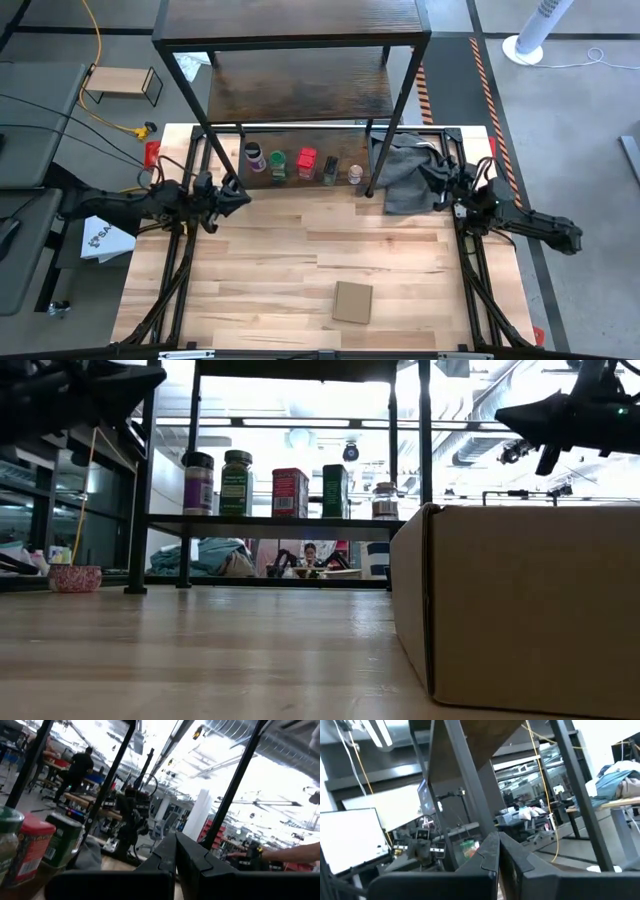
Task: Shelf spices
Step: Return to Home Position
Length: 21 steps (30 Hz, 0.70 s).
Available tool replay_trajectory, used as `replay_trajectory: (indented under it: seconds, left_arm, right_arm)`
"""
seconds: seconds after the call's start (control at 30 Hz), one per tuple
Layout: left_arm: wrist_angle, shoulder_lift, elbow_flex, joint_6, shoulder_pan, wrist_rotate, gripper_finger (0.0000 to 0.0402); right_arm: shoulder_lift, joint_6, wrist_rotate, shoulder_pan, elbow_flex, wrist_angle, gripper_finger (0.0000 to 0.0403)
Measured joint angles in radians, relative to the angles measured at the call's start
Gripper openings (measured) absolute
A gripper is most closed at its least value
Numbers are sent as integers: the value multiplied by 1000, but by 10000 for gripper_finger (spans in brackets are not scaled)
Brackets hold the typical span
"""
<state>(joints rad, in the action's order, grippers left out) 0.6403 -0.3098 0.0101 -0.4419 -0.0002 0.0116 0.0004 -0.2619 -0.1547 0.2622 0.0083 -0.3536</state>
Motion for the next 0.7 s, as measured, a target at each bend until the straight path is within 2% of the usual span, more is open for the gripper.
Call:
replay_trajectory:
  seconds: [0.4, 0.53, 0.7]
  left_arm:
    - [-131, 308, 0, 2, 0, 5, 1]
    - [-60, 291, 3, 2, 0, 3, 1]
    - [-81, 288, 1, 1, 0, 1, 1]
  right_arm:
    - [-1, 0, -1, -105, 0, 34, 0]
    - [-1, 0, -1, -154, 0, 51, 0]
    - [-1, 0, -1, -239, 0, 70, 0]
